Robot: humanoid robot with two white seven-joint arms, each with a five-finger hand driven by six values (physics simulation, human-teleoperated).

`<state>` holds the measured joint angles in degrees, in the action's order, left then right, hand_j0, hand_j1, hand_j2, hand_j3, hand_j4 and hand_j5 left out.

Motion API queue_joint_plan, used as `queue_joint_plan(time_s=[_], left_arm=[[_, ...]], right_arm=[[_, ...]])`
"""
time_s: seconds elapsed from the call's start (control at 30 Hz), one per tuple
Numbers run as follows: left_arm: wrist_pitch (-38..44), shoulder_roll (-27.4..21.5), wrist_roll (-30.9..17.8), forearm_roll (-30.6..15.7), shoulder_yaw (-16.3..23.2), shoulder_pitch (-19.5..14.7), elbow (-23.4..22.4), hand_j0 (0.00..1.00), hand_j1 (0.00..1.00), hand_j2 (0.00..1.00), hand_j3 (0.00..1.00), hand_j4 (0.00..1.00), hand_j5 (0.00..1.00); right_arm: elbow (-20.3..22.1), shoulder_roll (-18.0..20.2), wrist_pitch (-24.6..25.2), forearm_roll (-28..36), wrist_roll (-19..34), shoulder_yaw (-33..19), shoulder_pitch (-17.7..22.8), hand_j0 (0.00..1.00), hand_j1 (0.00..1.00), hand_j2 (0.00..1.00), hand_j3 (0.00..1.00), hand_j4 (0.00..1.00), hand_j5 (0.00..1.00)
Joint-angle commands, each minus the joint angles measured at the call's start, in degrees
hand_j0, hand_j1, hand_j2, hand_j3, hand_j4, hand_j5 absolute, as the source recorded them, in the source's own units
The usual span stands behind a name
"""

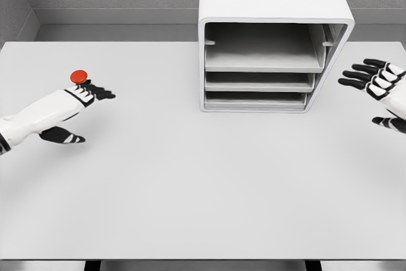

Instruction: Slide open multi-storey tabletop storage cabinets and put open load switch and slide close multi-storey tabletop storage cabinets

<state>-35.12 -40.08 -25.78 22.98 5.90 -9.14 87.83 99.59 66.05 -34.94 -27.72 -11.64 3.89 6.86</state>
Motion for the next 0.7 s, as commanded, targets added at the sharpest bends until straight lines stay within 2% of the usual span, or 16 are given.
queue_joint_plan(time_s=[0.0,0.2,0.27,0.33,0.4,0.5,0.53,0.67], left_arm=[[0.12,0.0,0.03,-0.39,-0.37,0.0,-0.03,1.0,1.0,1.0,1.0,1.0,1.0],[0.12,0.09,0.03,-0.3,-0.37,0.0,-0.03,1.0,1.0,1.0,1.0,1.0,1.0],[0.12,0.17,0.03,-0.21,-0.89,0.0,-0.11,1.0,1.0,1.0,1.0,1.0,1.0],[0.12,0.09,0.03,2.07,-1.51,-0.09,-0.03,1.0,1.0,1.0,1.0,1.0,1.0],[0.12,-0.09,0.03,2.07,-1.6,-1.32,0.06,1.0,1.0,1.0,1.0,1.0,1.0],[0.12,-0.27,0.03,2.07,-1.6,-3.51,0.06,1.0,1.0,1.0,1.0,1.0,1.0],[0.12,-0.27,0.03,2.16,-1.51,-4.74,0.06,1.0,1.0,1.0,1.0,1.0,1.0],[0.12,-0.27,-0.06,2.42,-1.6,-5.71,0.06,1.0,1.0,1.0,1.0,1.0,1.0]], right_arm=[[0.43,0.13,-0.06,-0.4,-0.05,0.32,0.0,1.0,1.0,1.0,1.0,1.0,1.0],[0.34,-0.04,-0.06,-0.84,0.04,1.47,0.0,1.0,1.0,1.0,1.0,1.0,1.0],[0.34,-1.53,-0.06,-2.51,0.04,3.66,0.0,1.0,1.0,1.0,1.0,1.0,1.0],[0.43,-3.64,-0.06,-3.74,1.09,4.63,-0.26,1.0,1.0,1.0,1.0,1.0,1.0],[0.43,-5.49,-0.06,-3.48,5.93,4.63,-0.7,0.89,0.89,0.89,0.89,0.89,0.89],[1.22,-7.34,-0.06,-3.65,6.63,4.54,-1.84,0.76,0.76,0.76,0.76,0.76,0.76],[1.22,-7.51,-0.06,-3.65,6.63,4.63,-2.2,0.76,0.76,0.76,0.76,0.76,0.76],[1.22,-9.45,-0.06,-3.39,6.54,4.63,-3.69,0.77,0.77,0.77,0.77,0.77,0.77]])
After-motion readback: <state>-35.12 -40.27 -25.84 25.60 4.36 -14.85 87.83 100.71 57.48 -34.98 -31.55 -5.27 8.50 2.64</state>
